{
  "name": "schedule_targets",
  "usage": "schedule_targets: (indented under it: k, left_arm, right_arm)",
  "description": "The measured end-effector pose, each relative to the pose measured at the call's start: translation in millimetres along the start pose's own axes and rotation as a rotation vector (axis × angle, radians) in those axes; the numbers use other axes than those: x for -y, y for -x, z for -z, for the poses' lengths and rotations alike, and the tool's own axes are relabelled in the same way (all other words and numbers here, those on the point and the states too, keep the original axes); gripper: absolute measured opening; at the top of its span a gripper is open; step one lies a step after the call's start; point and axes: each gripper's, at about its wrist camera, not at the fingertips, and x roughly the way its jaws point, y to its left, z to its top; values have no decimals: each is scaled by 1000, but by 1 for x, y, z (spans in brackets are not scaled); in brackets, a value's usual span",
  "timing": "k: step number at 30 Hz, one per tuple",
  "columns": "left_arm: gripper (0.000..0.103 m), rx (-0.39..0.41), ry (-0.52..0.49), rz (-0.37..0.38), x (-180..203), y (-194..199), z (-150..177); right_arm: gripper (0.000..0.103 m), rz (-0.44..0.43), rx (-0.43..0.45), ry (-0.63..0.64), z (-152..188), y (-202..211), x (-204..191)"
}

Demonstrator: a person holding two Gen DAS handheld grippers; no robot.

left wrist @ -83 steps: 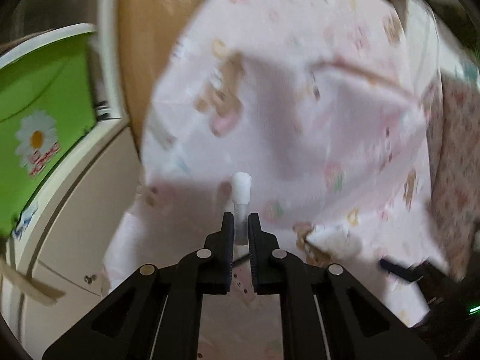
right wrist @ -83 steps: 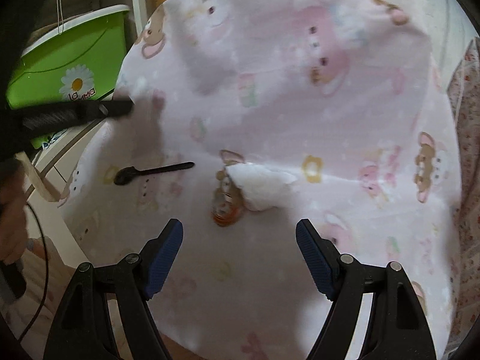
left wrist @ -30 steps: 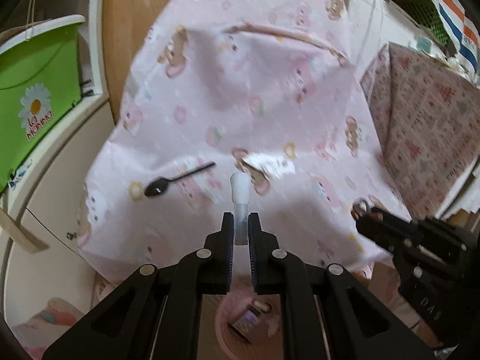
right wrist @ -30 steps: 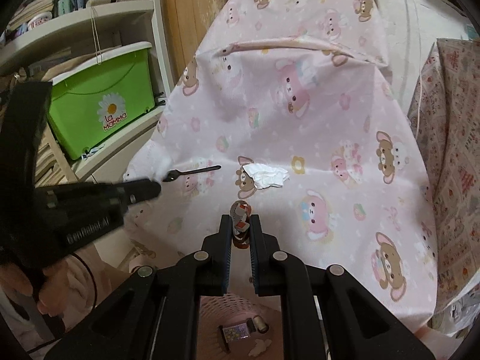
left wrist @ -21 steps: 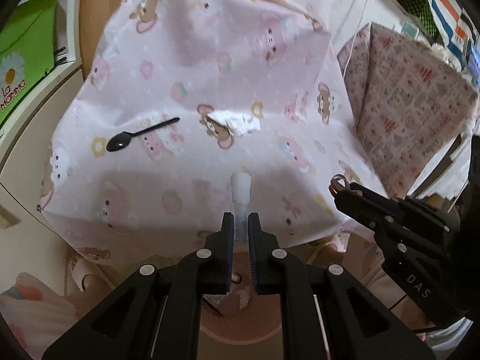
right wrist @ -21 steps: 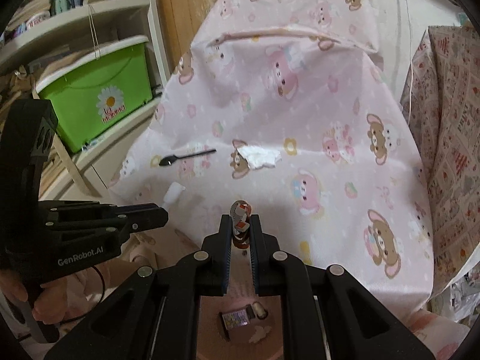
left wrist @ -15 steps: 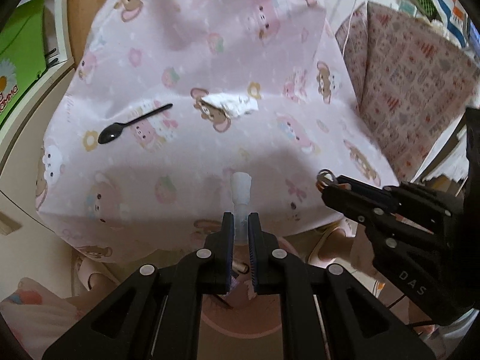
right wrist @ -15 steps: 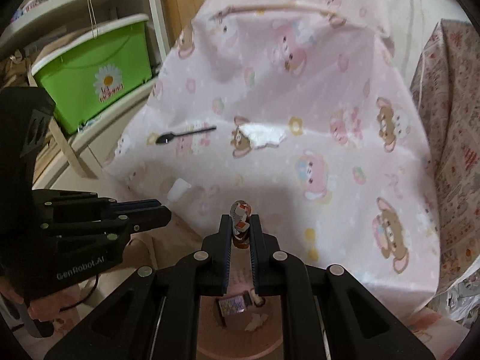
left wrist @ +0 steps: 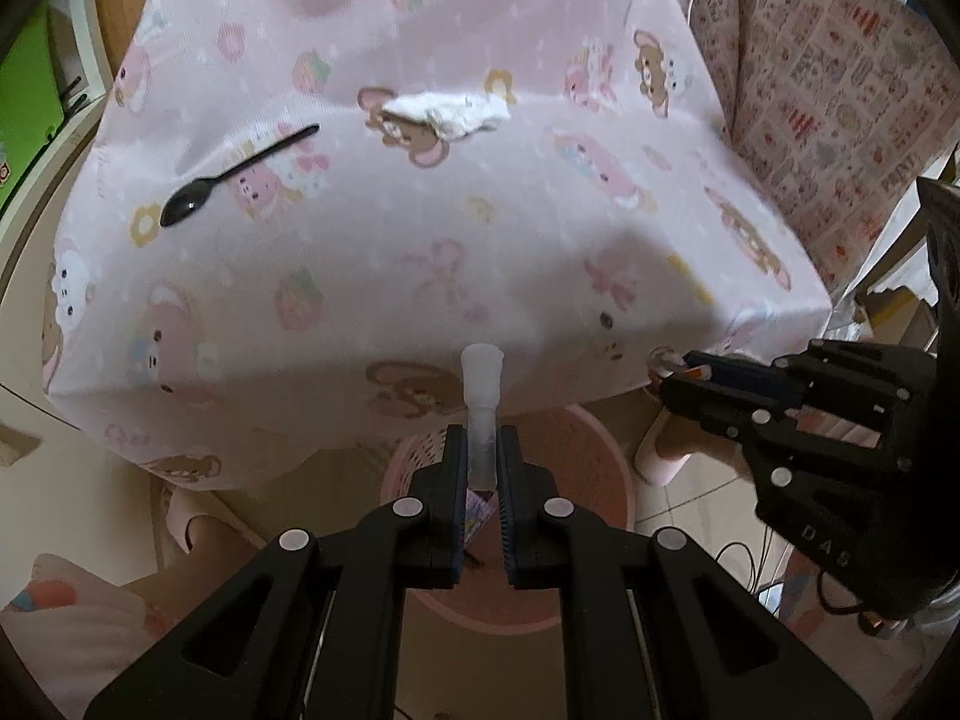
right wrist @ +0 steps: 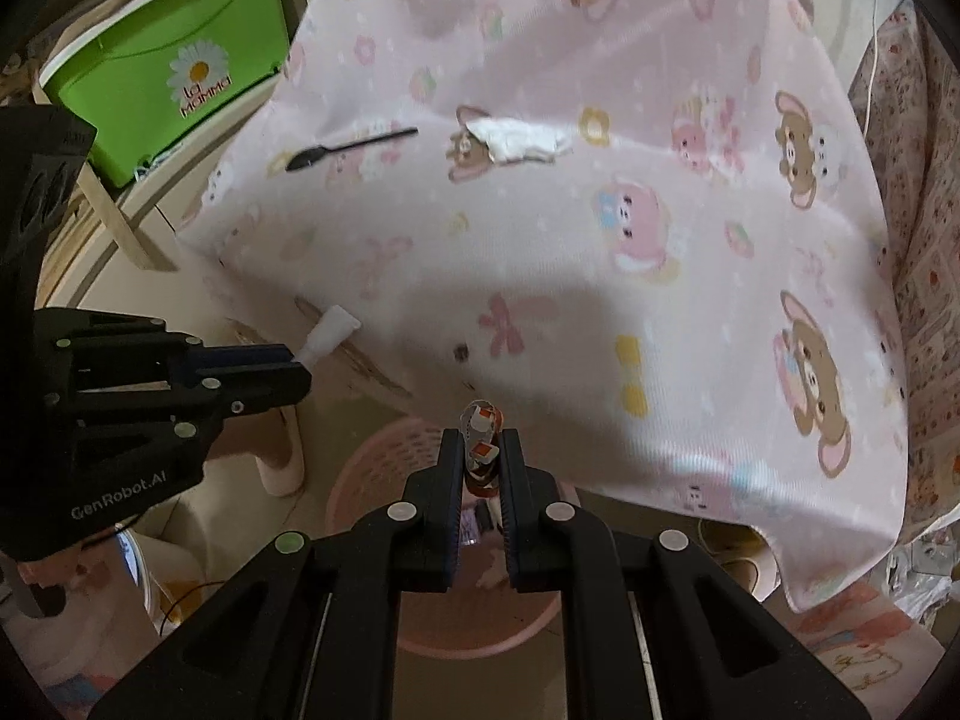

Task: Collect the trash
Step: 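Carry the tube and bottle down over the pink basket with both tools, then open both tools to drop the tube and bottle into the basket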

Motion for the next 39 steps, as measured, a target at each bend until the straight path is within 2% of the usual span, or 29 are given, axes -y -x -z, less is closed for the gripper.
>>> schedule_targets:
  k: [6,12,18,27,31,36,39]
  left_arm:
    - [9,-61,-7,-20,-2,-12,5]
    - [9,-116,-18,-26,-1,-28,9]
    - [9,-174,8,-58,-6,-46,11]
    - [9,-244,-25,-110,-5,-70,18]
    - [9,-288,-30,-110,-6,-81,24]
    - [9,-342,-16,-95,-9,-94,32]
    - [9,-372,7,-80,-13,-100,34]
  right_arm:
    - [12,-20,-67,-7,6,-16,2]
    - [12,-6,-146,13,15,-42,-6]
    - [12,54,-204,41,21,-66,-8]
    - [12,65,-281,5,29,-95,-5]
    - [12,60,-324,19,38,-110,-10]
    - [13,61,-335,41,40,-117,-17]
    - [17,48,-355,20,41,-120,-13]
